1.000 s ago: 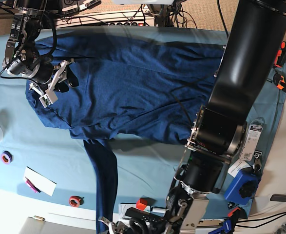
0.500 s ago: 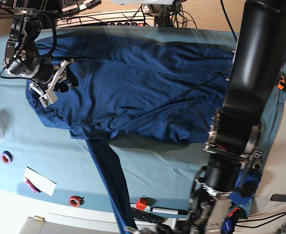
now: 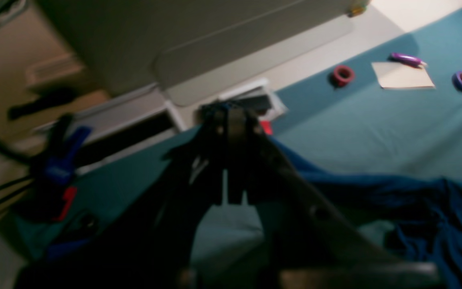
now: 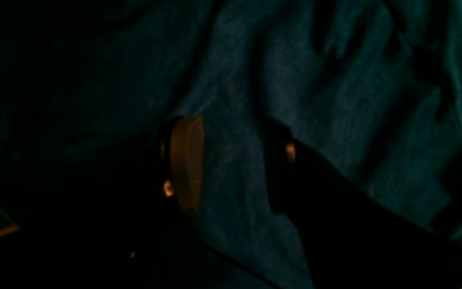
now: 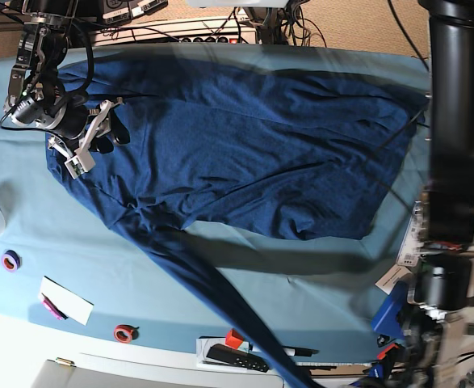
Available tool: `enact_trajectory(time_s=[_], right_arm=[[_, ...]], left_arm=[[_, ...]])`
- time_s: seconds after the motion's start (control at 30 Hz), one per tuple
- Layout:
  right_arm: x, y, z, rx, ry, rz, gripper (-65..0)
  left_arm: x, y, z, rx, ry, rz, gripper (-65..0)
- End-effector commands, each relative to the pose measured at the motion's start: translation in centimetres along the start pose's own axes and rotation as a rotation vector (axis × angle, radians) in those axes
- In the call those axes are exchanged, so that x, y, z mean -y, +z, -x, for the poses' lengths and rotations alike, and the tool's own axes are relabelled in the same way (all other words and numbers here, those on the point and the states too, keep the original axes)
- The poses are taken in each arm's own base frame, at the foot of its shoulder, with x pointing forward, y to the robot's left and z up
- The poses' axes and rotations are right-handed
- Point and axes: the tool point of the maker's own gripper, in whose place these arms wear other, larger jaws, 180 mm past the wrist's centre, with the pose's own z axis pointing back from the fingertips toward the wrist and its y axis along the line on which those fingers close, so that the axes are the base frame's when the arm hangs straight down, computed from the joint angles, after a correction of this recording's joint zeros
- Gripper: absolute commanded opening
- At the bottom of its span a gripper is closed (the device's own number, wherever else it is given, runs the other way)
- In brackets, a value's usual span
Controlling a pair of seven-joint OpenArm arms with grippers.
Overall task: Layout the t-shirt on the table in an organized manner, then fold the t-shirt properly
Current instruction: 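Slide the right gripper along the t-shirt side edge toward the hem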
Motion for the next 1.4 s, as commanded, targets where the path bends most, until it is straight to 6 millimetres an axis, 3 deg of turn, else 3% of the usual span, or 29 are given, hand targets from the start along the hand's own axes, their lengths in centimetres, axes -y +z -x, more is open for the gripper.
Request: enact_trajectory(time_s=[0.0, 0.23, 0.5, 0.67, 0.8, 0.93, 1.13, 1.37], right_arm=[[0.4, 0.6, -1.4, 0.048, 0.019, 0.009, -40.1], [0.4, 0.6, -1.6, 0.058, 0.019, 0.009, -40.1], [0.9, 0.7, -3.2, 0.109, 0.036, 0.029, -40.1], [4.0, 1.2, -5.2, 0.135, 0.089, 0.178, -40.0], [6.5, 2.1, -8.3, 0.204, 0.056, 0.288, -28.7], [8.9, 3.0, -11.0, 0.254, 0.025, 0.373, -28.0], [12.9, 0.1, -11.2, 0.232, -0.143, 0.32, -26.6], [13.2, -3.6, -10.2, 0.123, -0.248, 0.113, -26.6]], left_arm=[[-0.3, 1.6, -4.2, 0.099, -0.023, 0.006, -65.0], [-3.4, 4.3, -3.8, 0.106, -0.003, -0.016, -65.0], [-3.6, 4.9, -4.1, 0.13, 0.012, 0.004, -65.0], [-2.8, 4.9, -4.1, 0.131, -0.009, 0.044, -65.0], [-2.8, 4.8, -3.9, 0.117, -0.009, 0.045, -65.0], [-2.8, 4.8, -3.8, 0.111, -0.009, 0.044, -65.0], [-2.8, 4.8, -3.7, 0.11, -0.009, 0.044, -65.0], [-2.8, 4.8, -3.7, 0.11, -0.009, 0.044, -65.0]])
